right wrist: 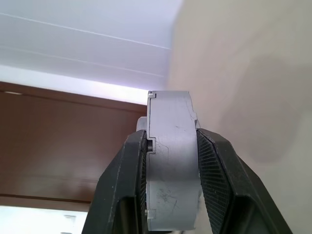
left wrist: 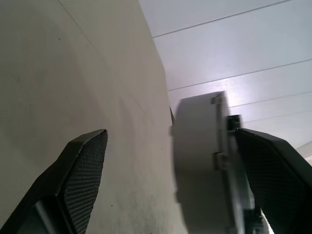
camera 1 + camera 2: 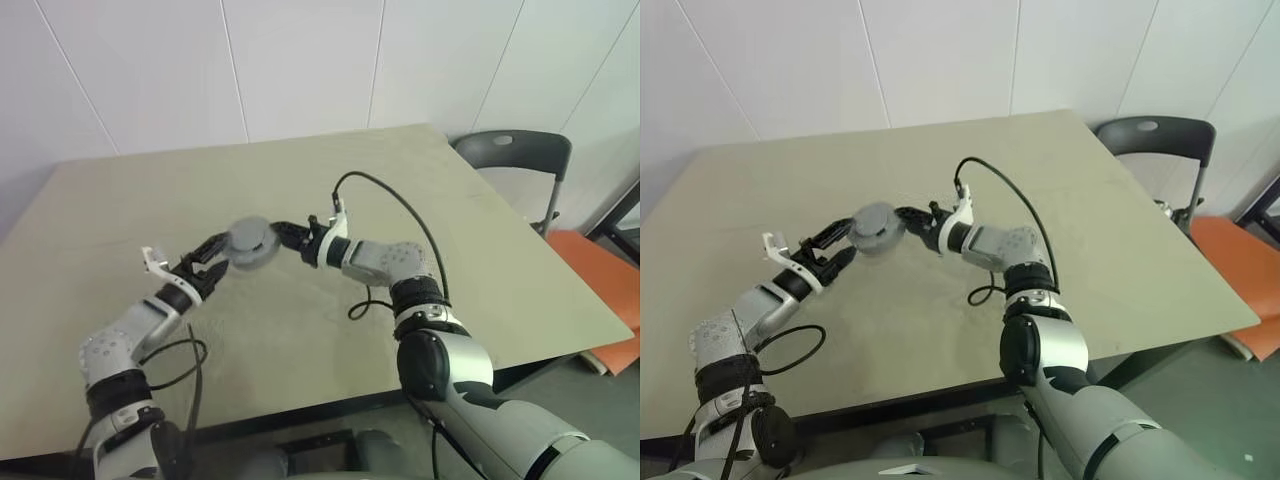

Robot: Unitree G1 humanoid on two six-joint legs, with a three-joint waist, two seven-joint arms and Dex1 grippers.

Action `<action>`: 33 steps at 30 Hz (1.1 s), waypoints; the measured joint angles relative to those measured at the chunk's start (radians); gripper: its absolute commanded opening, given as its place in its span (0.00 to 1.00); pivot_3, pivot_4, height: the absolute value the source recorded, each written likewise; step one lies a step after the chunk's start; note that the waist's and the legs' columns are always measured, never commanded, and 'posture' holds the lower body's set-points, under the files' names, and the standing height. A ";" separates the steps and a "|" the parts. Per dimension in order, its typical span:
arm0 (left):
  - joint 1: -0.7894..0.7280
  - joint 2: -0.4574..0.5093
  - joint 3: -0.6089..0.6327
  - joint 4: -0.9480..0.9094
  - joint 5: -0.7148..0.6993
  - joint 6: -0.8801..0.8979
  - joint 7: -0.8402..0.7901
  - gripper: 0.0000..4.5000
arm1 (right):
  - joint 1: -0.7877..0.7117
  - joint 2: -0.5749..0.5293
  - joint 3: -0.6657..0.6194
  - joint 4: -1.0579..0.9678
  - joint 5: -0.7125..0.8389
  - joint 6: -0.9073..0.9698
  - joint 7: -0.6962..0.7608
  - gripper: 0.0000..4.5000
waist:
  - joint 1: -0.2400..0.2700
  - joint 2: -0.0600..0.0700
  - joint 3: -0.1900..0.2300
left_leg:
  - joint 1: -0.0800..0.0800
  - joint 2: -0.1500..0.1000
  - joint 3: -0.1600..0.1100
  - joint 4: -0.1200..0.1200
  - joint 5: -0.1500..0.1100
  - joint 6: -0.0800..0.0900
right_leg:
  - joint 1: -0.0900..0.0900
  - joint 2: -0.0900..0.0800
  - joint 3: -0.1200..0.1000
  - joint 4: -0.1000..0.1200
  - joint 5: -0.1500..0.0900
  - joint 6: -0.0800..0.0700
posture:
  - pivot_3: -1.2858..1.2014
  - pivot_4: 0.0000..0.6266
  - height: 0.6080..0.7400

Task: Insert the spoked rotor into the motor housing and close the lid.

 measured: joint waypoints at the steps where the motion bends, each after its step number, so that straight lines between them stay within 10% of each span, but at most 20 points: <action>1: 0.000 0.000 -0.001 -0.005 -0.006 -0.001 0.003 0.99 | 0.000 0.000 0.001 -0.006 0.004 0.000 0.000 0.27 | 0.000 0.000 0.000 | 0.000 0.000 0.000 0.000 0.000 0.000 | 0.000 0.000 0.000 0.000 0.000 0.000 | 0.52 0.00 1.00; 33: -0.003 -0.060 -0.048 -0.031 -0.119 -0.091 -0.004 0.99 | 0.014 -0.001 0.005 -0.047 0.071 -0.013 0.002 0.27 | 0.001 -0.001 0.000 | 0.000 0.000 0.000 0.002 0.001 -0.002 | 0.000 0.000 0.000 0.001 0.001 -0.001 | 0.52 0.00 1.00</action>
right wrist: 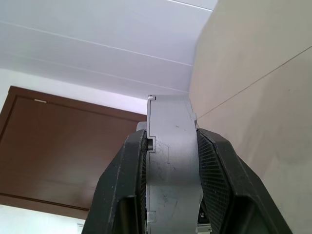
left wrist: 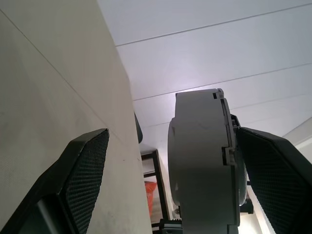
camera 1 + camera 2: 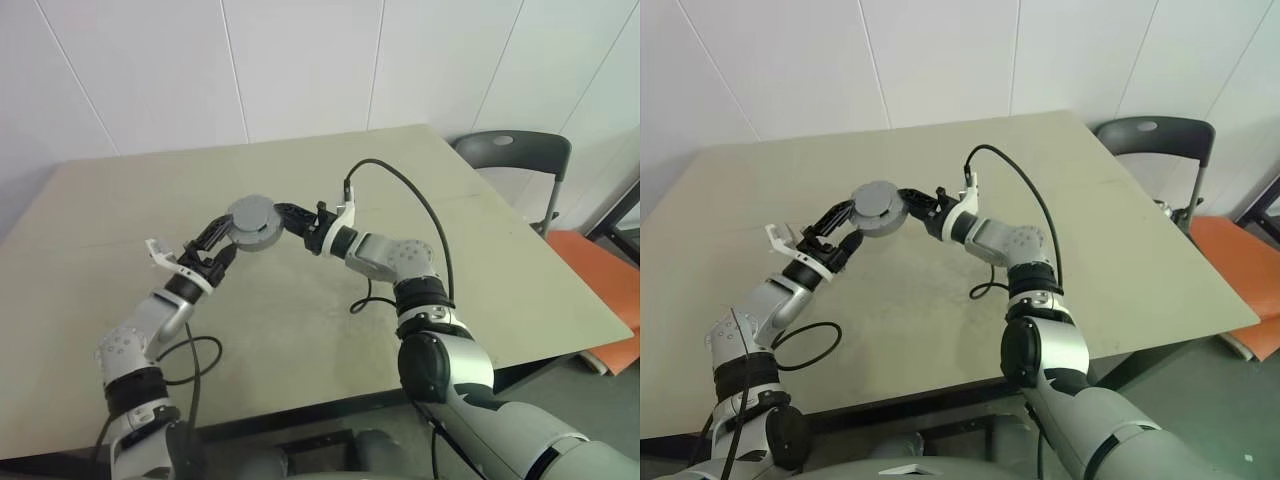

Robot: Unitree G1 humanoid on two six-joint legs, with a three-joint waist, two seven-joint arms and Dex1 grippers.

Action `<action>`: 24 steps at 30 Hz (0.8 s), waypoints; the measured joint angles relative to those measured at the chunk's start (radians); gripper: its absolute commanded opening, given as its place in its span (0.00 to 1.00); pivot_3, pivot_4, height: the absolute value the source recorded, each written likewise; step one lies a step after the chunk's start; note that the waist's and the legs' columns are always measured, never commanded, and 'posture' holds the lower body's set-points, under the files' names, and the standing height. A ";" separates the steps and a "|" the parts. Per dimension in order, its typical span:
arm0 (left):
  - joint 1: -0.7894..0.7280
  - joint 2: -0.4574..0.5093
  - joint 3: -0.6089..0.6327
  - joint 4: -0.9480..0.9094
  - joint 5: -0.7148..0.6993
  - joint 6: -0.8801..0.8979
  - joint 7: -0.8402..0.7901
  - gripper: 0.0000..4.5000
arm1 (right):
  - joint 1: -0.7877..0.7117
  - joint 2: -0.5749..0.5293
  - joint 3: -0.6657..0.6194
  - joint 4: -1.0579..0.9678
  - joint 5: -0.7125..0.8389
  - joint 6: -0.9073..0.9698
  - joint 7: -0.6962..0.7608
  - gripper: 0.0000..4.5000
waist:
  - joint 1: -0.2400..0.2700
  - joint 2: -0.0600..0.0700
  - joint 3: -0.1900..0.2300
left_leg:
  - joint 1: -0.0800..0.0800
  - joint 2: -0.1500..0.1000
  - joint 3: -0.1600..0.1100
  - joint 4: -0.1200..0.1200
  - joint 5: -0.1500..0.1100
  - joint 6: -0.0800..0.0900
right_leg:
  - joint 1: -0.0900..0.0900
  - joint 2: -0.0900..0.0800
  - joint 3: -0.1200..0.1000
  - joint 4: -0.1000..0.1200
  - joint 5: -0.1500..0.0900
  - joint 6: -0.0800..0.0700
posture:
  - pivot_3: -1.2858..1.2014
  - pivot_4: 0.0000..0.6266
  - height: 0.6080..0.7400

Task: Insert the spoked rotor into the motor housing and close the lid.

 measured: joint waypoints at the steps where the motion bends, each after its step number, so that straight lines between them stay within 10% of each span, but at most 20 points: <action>1: 0.002 0.002 -0.001 -0.001 0.001 0.000 -0.003 0.99 | 0.000 0.000 0.001 0.001 0.000 0.001 0.000 0.27 | 0.000 0.000 0.000 | 0.000 0.000 0.000 0.000 0.000 0.000 | 0.000 0.000 0.000 0.000 0.000 0.000 | 0.52 0.00 1.00; 24: 0.032 0.000 -0.055 -0.026 -0.013 -0.015 -0.064 0.90 | 0.000 0.000 0.042 0.017 0.000 0.007 -0.002 0.27 | 0.000 -0.001 0.000 | 0.000 0.000 0.000 0.003 0.000 0.001 | 0.000 0.000 0.000 0.003 0.001 -0.001 | 0.52 0.00 1.00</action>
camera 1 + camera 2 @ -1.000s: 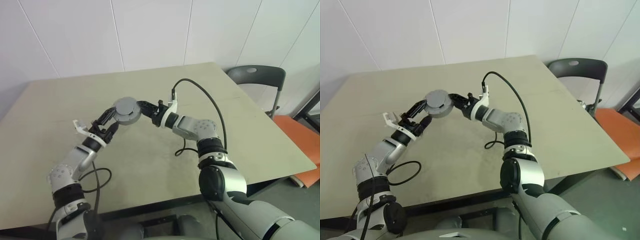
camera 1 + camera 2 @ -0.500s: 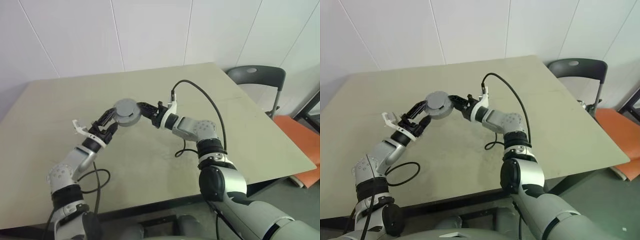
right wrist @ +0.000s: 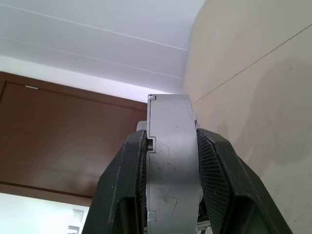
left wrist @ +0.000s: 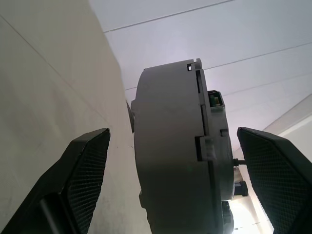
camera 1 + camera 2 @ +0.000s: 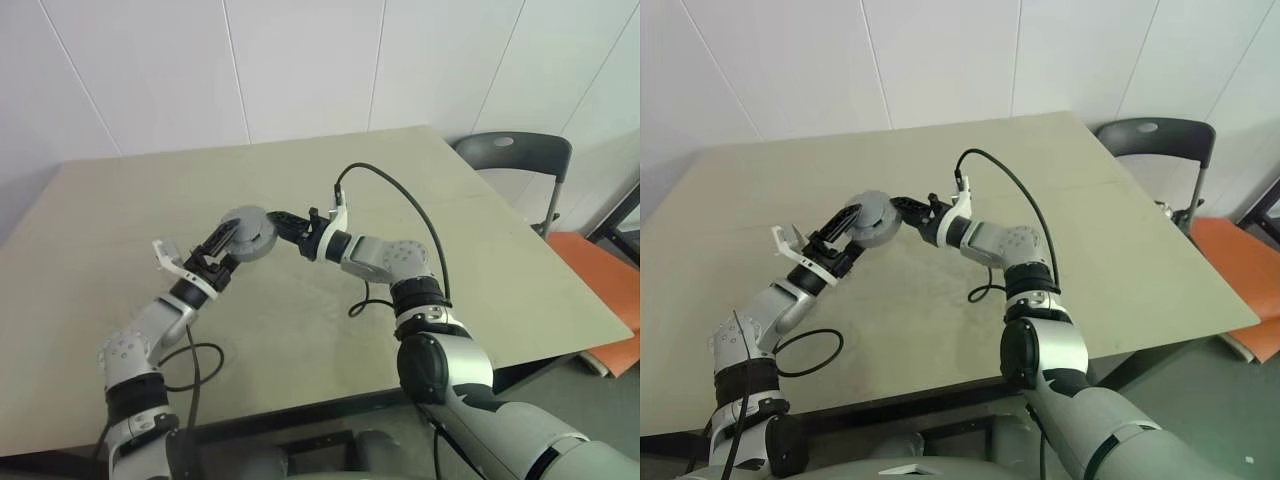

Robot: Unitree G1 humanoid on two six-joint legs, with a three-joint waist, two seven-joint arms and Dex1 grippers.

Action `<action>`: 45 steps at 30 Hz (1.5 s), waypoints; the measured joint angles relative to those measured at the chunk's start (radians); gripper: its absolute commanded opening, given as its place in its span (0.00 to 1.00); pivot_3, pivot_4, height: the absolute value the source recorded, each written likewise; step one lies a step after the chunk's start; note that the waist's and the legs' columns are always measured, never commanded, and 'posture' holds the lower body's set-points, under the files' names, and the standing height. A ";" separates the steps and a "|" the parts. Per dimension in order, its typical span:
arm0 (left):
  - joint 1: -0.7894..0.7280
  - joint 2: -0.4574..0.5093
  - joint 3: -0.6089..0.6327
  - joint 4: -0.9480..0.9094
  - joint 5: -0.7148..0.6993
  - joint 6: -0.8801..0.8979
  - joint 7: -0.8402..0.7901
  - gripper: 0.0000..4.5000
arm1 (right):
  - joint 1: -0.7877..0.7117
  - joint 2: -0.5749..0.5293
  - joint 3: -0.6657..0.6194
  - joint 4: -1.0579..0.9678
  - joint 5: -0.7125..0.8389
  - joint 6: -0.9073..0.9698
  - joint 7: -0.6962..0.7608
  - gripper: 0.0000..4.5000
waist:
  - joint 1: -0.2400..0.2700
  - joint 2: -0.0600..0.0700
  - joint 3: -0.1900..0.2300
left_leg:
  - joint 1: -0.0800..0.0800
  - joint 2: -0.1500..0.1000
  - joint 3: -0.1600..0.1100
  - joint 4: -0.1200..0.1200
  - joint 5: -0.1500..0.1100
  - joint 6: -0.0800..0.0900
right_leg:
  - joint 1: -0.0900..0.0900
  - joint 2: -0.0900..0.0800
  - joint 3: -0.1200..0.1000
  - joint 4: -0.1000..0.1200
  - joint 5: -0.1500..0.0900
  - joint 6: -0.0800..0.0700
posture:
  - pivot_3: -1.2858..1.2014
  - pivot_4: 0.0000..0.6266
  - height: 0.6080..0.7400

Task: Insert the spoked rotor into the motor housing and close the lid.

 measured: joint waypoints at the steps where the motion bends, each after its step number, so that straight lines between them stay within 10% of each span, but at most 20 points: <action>1: -0.006 0.000 -0.004 0.008 0.002 -0.004 -0.004 0.85 | 0.000 0.000 0.001 0.001 0.000 0.000 0.000 0.27 | 0.000 0.000 0.000 | 0.000 0.000 0.000 0.000 0.000 0.000 | 0.000 0.000 0.000 0.000 0.000 0.000 | 0.52 0.00 1.00; 6: -0.036 0.001 -0.027 0.046 0.022 -0.028 -0.045 0.51 | 0.000 0.000 0.001 0.008 0.001 0.001 -0.003 0.27 | -0.001 0.000 0.000 | 0.000 0.000 0.000 0.001 0.000 0.000 | 0.000 0.000 0.000 0.001 0.000 0.000 | 0.52 0.00 1.00; 21: 0.028 -0.002 -0.023 -0.003 -0.004 -0.026 -0.085 0.51 | 0.001 0.000 0.075 -0.004 -0.028 -0.003 0.039 0.27 | 0.000 0.000 0.000 | 0.000 0.000 0.000 0.006 0.000 0.000 | 0.000 0.000 0.000 0.005 0.000 0.000 | 0.52 0.00 1.00; 29: 0.040 -0.061 -0.036 -0.042 -0.024 -0.026 -0.034 0.51 | 0.000 0.000 0.094 0.001 -0.057 -0.039 0.023 0.85 | 0.002 -0.001 0.000 | 0.002 0.000 0.000 0.012 0.000 0.000 | 0.003 0.000 0.000 0.011 0.001 -0.001 | 0.52 0.00 1.00; 45: 0.003 -0.120 0.048 -0.037 0.018 -0.393 0.052 0.51 | 0.002 0.000 0.084 -0.074 -0.025 -0.095 0.086 0.85 | 0.007 -0.001 0.000 | 0.002 0.000 0.000 0.012 0.000 0.000 | 0.003 0.001 0.000 0.010 0.001 -0.001 | 0.52 0.00 1.00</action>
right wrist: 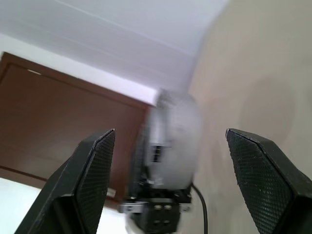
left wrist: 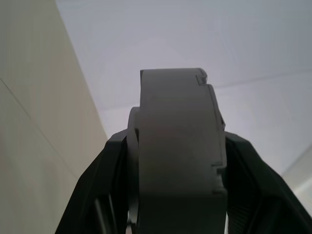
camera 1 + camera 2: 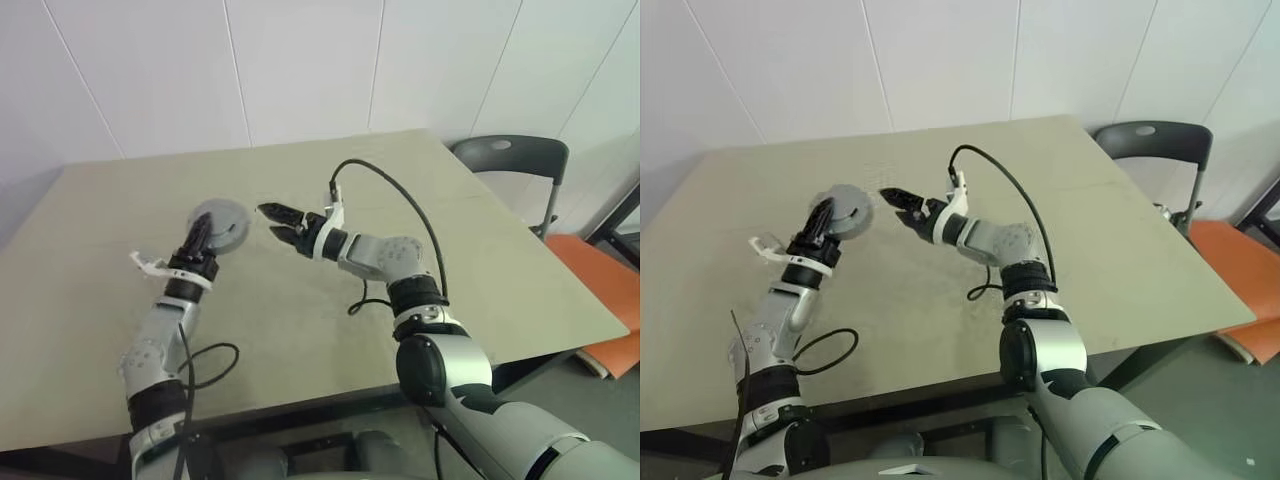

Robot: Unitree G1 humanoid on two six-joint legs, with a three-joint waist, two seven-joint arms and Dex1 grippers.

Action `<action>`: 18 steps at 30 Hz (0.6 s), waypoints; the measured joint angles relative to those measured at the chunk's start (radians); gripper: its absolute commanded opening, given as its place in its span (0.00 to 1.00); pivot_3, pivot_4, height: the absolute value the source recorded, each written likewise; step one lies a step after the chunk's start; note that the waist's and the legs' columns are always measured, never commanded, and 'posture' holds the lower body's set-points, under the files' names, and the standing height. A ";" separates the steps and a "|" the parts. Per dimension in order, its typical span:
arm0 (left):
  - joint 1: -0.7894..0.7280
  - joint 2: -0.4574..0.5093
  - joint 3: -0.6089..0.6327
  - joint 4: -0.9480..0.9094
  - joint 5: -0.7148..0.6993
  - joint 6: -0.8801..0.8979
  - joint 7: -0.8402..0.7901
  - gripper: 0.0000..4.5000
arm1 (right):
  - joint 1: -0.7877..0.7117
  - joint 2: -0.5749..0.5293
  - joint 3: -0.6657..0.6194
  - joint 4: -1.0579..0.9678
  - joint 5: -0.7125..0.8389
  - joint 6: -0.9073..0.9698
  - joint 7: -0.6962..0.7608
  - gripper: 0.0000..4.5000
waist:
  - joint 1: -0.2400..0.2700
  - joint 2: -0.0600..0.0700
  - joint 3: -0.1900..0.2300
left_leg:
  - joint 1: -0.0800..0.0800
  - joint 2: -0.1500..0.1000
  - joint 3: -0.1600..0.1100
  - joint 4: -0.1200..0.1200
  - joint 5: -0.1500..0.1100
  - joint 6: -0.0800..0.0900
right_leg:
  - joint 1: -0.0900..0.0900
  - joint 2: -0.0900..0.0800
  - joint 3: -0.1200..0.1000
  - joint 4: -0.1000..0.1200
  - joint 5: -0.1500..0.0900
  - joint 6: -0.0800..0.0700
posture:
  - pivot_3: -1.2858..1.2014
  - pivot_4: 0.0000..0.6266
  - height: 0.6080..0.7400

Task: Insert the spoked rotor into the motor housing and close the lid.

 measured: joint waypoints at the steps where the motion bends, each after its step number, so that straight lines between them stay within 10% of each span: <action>1: -0.002 0.010 -0.001 0.006 0.038 -0.035 0.002 0.51 | 0.000 0.000 0.003 -0.014 0.000 -0.013 0.004 0.85 | 0.000 0.000 0.000 | 0.000 0.000 0.000 0.000 0.000 0.000 | 0.000 0.000 0.000 0.000 0.000 0.000 | 0.52 0.00 1.00; 18: -0.088 0.198 0.131 0.377 0.413 -0.554 0.001 0.51 | 0.109 -0.011 0.172 -0.223 -0.084 -0.055 0.067 0.85 | 0.023 -0.005 0.000 | -0.002 0.000 0.000 0.000 0.000 0.000 | -0.002 -0.001 -0.001 0.000 0.000 0.000 | 0.52 0.00 1.00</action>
